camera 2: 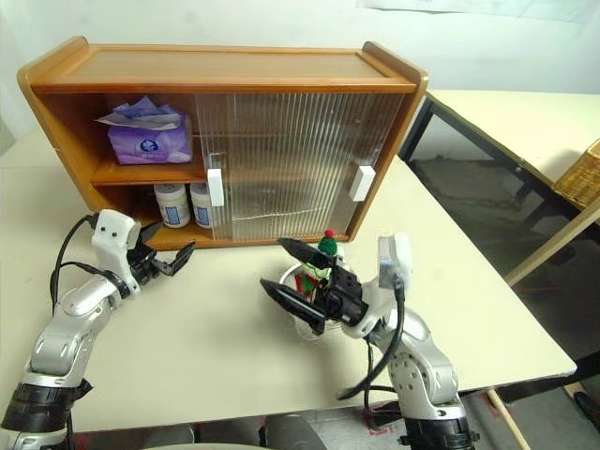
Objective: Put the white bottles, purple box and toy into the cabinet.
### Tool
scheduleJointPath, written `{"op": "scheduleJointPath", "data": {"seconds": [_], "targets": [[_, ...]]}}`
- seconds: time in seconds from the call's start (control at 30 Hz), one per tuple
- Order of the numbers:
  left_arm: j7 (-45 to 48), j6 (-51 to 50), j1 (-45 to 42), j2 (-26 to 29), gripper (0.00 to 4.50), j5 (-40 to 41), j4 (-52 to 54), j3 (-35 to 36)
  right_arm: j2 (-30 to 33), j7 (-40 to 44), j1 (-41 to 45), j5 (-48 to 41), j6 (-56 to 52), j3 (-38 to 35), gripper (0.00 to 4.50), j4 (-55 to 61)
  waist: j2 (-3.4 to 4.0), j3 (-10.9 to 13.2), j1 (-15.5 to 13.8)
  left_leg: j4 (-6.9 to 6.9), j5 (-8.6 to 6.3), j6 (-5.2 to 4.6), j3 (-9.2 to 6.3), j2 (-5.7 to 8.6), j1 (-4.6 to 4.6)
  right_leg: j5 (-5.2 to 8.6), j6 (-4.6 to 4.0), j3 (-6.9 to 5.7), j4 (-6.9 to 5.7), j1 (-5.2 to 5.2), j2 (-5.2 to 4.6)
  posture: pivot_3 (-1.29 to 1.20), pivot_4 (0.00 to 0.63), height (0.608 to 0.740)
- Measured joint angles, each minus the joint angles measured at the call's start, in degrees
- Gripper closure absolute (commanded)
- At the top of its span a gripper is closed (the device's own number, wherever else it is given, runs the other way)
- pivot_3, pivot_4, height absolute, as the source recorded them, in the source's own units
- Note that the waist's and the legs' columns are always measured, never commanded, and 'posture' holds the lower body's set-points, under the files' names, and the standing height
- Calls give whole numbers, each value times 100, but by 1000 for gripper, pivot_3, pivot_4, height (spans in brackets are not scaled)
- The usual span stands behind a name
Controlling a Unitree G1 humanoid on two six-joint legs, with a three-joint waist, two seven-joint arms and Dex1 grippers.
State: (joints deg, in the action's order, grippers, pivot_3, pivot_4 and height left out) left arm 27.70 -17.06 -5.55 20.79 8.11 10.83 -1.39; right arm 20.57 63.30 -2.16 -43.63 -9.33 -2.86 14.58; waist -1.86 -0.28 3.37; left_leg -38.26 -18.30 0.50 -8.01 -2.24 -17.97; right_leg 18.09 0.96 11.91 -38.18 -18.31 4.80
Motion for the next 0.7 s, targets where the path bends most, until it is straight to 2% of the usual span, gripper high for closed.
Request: {"op": "scheduleJointPath", "data": {"seconds": [0.17,0.3,0.33,0.37,0.43,0.5,0.7], "targets": [[594,274,-31,-98,14,629,358,-44,-195,50,-6,337,779,-80,0,-282,0,-1,5,-4,-14,-25,-1,-1,4,-5,-5,0,-2,1,0,-105,0,740],[871,287,-250,-177,14,1080,551,-49,-251,43,-35,332,962,-119,0,-347,2,-3,4,-5,-13,-24,-1,-1,4,-9,-3,-1,-4,4,0,-105,0,740],[936,301,-310,-147,439,1105,566,-92,-250,38,-66,330,962,-118,0,-346,5,-5,4,-7,-13,-24,-1,-1,5,-9,-1,-1,-4,7,0,-104,0,740],[988,323,-322,-127,624,1102,582,-142,-251,30,-86,330,962,-112,0,-345,7,-6,4,-8,-13,-24,0,-1,4,-10,0,-1,-3,7,0,-104,0,740],[1120,371,-323,-109,1285,1085,582,-337,-266,-30,-108,331,956,-86,0,-325,7,-6,5,-11,-13,-24,-1,-1,2,-10,5,-1,-3,6,0,-104,0,740],[1183,458,-385,-138,2077,980,549,-533,-295,-133,-112,329,886,-44,0,-211,7,-6,5,-13,-13,-24,-1,-1,3,-14,12,-1,-3,6,0,-105,0,740],[1149,759,-1070,-405,4219,618,198,-930,-295,-400,-40,292,538,139,0,124,7,-6,6,-31,-14,-27,-1,0,3,-28,39,0,-2,14,0,-108,0,740]]}}
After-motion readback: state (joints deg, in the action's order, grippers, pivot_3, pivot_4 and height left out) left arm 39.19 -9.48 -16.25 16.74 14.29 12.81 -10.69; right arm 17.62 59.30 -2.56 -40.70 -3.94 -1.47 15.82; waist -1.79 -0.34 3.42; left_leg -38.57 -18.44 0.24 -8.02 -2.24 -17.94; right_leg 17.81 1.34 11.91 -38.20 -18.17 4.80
